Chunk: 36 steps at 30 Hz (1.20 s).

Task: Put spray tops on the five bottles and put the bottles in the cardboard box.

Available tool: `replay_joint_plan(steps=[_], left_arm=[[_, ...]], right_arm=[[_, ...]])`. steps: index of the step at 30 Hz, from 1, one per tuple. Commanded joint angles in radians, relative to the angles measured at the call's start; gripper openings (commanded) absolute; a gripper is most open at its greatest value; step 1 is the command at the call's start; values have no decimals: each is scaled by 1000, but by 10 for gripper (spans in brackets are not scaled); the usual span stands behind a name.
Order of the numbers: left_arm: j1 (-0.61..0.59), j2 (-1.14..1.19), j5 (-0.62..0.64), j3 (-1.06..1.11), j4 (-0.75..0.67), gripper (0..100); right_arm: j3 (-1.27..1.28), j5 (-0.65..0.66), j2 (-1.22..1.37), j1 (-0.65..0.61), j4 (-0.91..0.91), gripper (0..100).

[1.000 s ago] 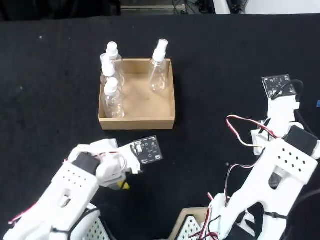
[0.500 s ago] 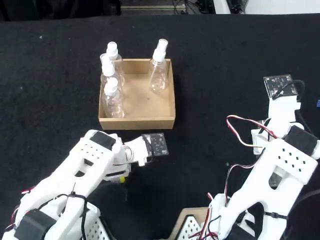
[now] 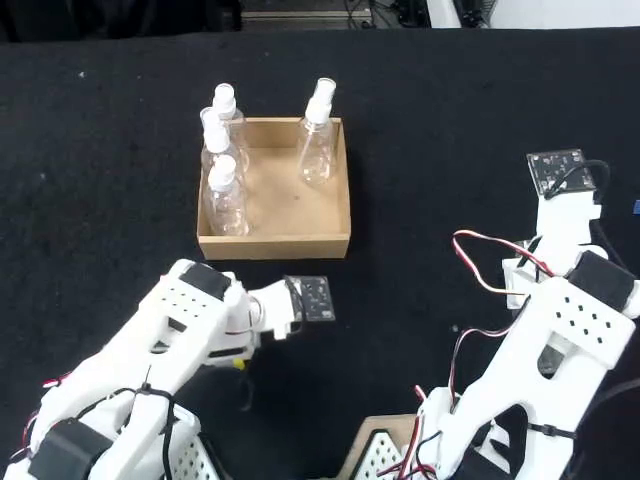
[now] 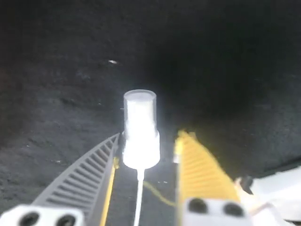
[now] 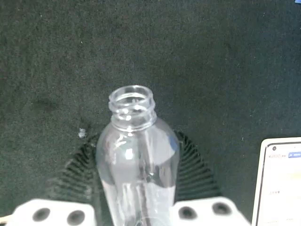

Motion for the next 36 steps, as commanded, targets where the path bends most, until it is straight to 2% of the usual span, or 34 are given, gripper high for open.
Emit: replay_joint_plan(steps=[1, 4, 8, 14, 17, 21, 23, 28, 31, 36], left_arm=[[31, -15, 0, -38, 29, 89], [33, -15, 58, -39, 23, 88], [25, -18, 75, -50, 58, 88], [19, -97, 115, -249, 350, 84], [-28, -164, 198, -344, 440, 84], [-148, -226, 245, -357, 446, 84], [-242, -224, 216, -306, 404, 84], [-631, -169, 138, -243, 267, 84], [-829, -123, 144, -285, 233, 84], [-1112, 23, 196, -297, 52, 84]], right_arm=[[-44, -11, -48, 12, -2, 12], [-44, -11, -48, 12, -2, 12], [-44, -11, -48, 12, 3, 12], [-44, -11, -50, 11, 2, 12], [-44, -12, -50, 11, -2, 12], [-45, -12, -50, -5, -3, 12], [-44, -12, -50, -18, 2, 12], [-44, -12, -50, -26, 3, 12], [-44, -12, -50, -26, 3, 12], [-45, -61, -51, -28, -3, 12]])
